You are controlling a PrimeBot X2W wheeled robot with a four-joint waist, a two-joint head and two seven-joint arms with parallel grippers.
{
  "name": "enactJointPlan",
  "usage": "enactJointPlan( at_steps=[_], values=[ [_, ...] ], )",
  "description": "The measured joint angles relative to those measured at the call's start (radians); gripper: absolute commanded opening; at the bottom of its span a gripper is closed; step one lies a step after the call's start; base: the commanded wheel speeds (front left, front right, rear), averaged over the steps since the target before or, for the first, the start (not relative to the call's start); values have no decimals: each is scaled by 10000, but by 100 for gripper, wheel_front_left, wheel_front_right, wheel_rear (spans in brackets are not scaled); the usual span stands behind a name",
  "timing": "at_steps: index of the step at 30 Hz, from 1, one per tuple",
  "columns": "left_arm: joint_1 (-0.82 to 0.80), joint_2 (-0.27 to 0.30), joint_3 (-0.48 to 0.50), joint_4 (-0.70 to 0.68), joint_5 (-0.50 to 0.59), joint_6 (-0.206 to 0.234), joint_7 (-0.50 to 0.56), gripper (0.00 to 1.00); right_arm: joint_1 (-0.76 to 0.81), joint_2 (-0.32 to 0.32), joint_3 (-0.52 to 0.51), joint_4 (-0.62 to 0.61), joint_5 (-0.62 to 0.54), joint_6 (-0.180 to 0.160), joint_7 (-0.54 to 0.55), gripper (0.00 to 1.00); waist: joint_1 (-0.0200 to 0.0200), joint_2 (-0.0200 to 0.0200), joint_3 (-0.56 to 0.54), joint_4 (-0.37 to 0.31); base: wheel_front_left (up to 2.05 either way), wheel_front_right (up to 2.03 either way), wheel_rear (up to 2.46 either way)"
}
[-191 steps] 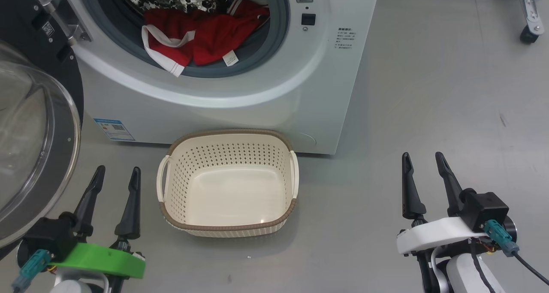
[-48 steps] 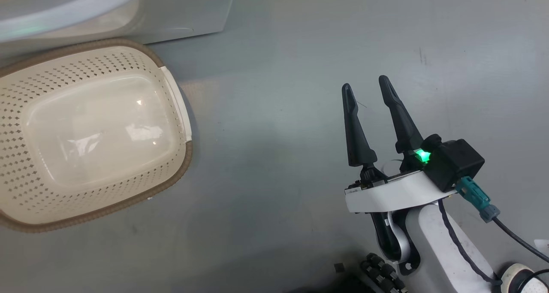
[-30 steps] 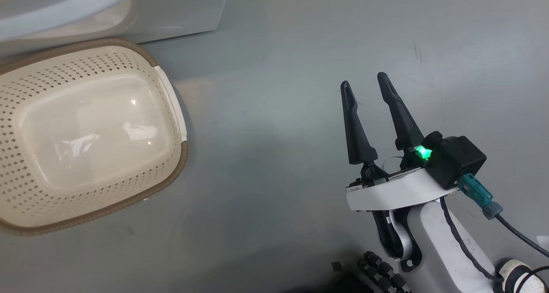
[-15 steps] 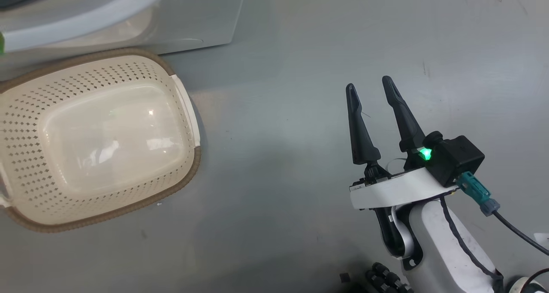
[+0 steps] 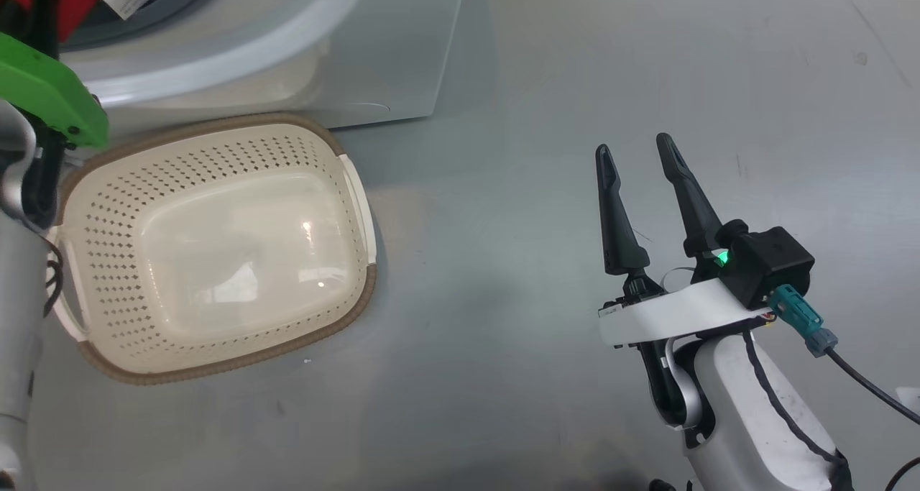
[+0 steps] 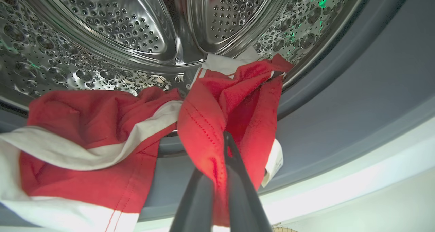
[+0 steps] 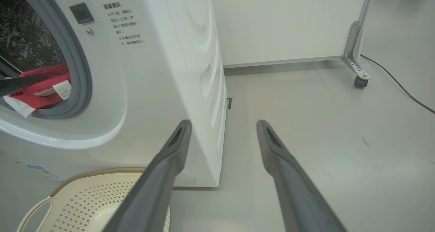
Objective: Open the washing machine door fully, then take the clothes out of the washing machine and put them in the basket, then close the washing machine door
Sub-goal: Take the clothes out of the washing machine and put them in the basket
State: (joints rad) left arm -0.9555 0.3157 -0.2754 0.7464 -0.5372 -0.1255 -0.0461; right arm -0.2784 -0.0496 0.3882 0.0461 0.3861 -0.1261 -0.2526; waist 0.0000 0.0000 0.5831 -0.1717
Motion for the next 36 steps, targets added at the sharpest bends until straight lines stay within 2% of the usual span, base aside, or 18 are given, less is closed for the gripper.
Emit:
enactJointPlan(
  at_steps=[12,17,29,32,36],
  values=[
    [1233,-514,-930,-320,-759,-2,-922,0,148,-12,-454,334,-105,0,-2,100,0,0,-1007,767,0,0,0],
    [1676,-554,-1260,-648,-1101,-2,-1361,0,376,-12,-568,525,-163,0,-2,100,0,0,-1455,1090,0,0,0],
    [2488,-159,-1534,-1682,-1139,-2,-1987,0,840,-10,-736,786,-176,115,-2,100,0,0,-2538,1689,0,0,0],
    [2537,130,-1618,-2128,-706,-2,-2063,0,937,-12,-773,825,-176,146,-2,100,0,0,-2770,1788,0,0,0],
    [2674,219,-1379,-2470,-612,-21,-2105,0,1026,-8,-767,853,-174,224,-2,100,0,0,-2965,1854,0,0,0]
  ],
)
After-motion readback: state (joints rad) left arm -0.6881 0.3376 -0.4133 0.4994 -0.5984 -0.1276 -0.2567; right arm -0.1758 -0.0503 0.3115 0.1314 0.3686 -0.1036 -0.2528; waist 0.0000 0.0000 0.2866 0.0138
